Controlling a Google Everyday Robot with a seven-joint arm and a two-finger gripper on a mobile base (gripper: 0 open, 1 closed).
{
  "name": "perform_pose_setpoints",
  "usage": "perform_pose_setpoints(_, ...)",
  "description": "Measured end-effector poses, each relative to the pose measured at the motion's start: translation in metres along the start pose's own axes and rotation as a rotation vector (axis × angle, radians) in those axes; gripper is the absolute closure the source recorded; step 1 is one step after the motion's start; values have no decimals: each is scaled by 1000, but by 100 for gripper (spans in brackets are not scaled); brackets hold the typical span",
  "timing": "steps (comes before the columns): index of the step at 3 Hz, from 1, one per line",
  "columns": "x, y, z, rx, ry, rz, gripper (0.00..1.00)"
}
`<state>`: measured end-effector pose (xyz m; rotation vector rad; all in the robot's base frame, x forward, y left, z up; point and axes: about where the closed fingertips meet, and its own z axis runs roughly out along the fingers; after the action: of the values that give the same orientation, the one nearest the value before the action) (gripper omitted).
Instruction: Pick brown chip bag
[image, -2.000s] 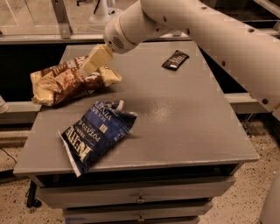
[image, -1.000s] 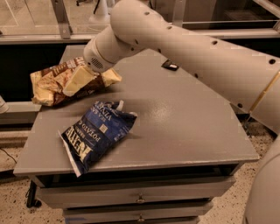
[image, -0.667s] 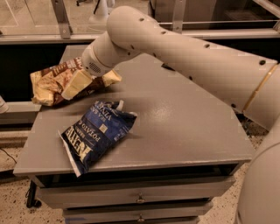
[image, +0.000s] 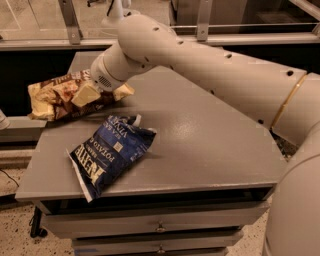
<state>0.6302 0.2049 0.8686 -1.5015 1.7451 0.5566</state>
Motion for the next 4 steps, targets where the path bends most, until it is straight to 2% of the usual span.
perform_pose_setpoints(2,-4,-3,-11,9,-11,11,87)
perform_pose_setpoints(3,-13,-18,-36,18,-57,50,100)
perform_pose_setpoints(4,-26,-43,-75,32,-120,104,100)
